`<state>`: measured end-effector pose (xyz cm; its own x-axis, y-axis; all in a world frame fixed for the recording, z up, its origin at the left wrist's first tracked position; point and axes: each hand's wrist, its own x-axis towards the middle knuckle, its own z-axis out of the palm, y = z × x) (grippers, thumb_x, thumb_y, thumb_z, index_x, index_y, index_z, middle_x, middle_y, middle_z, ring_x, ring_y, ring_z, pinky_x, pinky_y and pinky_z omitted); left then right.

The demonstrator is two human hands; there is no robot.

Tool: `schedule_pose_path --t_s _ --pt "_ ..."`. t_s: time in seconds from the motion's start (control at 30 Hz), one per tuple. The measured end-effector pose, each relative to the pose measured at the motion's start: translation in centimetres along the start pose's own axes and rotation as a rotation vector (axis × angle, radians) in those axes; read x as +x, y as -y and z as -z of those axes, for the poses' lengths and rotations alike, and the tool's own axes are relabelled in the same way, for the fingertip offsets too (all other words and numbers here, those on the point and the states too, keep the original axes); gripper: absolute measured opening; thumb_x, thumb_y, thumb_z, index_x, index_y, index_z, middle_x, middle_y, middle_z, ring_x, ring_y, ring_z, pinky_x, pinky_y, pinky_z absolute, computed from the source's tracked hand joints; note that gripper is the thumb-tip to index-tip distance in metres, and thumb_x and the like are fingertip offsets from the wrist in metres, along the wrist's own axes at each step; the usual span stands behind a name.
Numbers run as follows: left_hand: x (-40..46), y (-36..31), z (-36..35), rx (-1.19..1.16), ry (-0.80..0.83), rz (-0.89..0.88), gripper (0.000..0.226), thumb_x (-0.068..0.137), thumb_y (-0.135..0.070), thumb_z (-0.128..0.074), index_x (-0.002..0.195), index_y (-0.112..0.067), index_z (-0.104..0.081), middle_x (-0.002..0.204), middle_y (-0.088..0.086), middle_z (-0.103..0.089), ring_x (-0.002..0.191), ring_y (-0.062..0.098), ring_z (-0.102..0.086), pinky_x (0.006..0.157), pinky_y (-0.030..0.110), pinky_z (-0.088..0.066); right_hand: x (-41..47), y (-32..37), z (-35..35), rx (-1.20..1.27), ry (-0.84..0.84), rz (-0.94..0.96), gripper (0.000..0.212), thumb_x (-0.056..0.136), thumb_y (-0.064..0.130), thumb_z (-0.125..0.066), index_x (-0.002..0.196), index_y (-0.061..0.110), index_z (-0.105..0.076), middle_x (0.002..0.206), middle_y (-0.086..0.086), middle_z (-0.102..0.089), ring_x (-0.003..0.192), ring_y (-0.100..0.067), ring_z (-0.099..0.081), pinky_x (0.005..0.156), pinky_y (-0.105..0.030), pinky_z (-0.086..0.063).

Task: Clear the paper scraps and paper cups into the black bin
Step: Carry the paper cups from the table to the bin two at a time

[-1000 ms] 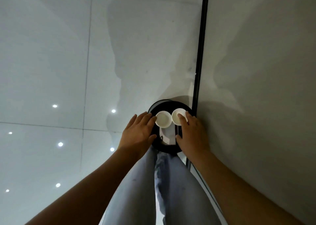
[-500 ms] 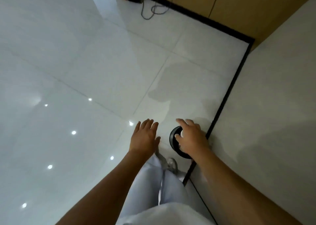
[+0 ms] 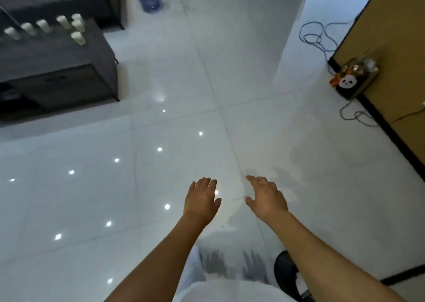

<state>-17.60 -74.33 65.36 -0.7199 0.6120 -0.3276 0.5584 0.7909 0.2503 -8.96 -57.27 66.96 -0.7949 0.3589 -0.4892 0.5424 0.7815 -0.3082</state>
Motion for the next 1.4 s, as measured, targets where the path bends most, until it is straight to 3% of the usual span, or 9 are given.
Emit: schedule_pose_path --t_s 0.3,0.57,1.03,1.4 --pt "-1.8 22.9 6.7 -0.066 -0.06 0.296 0.053 0.096 -0.038 -0.047 0.143 -0.018 -0.033 0.147 0.0 -0.037 0.138 0.017 -0.029 0.118 0.036 -0.014 9.3 25.2 -3.4 -0.157 0.06 0.291 0.062 0.094 0.037 -0.053 0.149 0.032 -0.024 0.151 -0.003 -0.033 0.133 -0.025 -0.037 0.104 -0.036 -0.038" --pt "0.5 34.8 11.0 -0.131 -0.089 0.469 0.053 0.096 -0.037 -0.046 0.144 -0.019 -0.032 0.148 -0.001 -0.035 0.14 0.017 -0.026 0.119 0.036 -0.013 16.9 37.9 -3.4 -0.262 0.135 0.447 0.063 0.093 0.037 -0.052 0.15 0.03 -0.023 0.151 -0.004 -0.032 0.13 -0.026 -0.039 0.1 -0.036 -0.04" --pt "24.2 49.4 24.6 -0.242 -0.177 0.613 0.052 0.096 -0.035 -0.047 0.144 -0.018 -0.033 0.147 0.0 -0.037 0.139 0.017 -0.029 0.118 0.033 -0.014 43.8 52.8 7.2 -0.329 0.187 0.533 0.063 0.094 0.037 -0.052 0.149 0.03 -0.023 0.151 -0.004 -0.03 0.13 -0.026 -0.039 0.099 -0.037 -0.042" --pt "40.7 63.1 33.8 -0.225 -0.188 0.588 0.051 0.096 -0.036 -0.046 0.143 -0.018 -0.034 0.145 -0.001 -0.04 0.136 0.015 -0.033 0.116 0.03 -0.02 63.0 67.1 12.5 -0.324 0.195 0.561 0.063 0.094 0.033 -0.053 0.149 0.03 -0.023 0.15 -0.006 -0.031 0.129 -0.027 -0.04 0.096 -0.037 -0.042"
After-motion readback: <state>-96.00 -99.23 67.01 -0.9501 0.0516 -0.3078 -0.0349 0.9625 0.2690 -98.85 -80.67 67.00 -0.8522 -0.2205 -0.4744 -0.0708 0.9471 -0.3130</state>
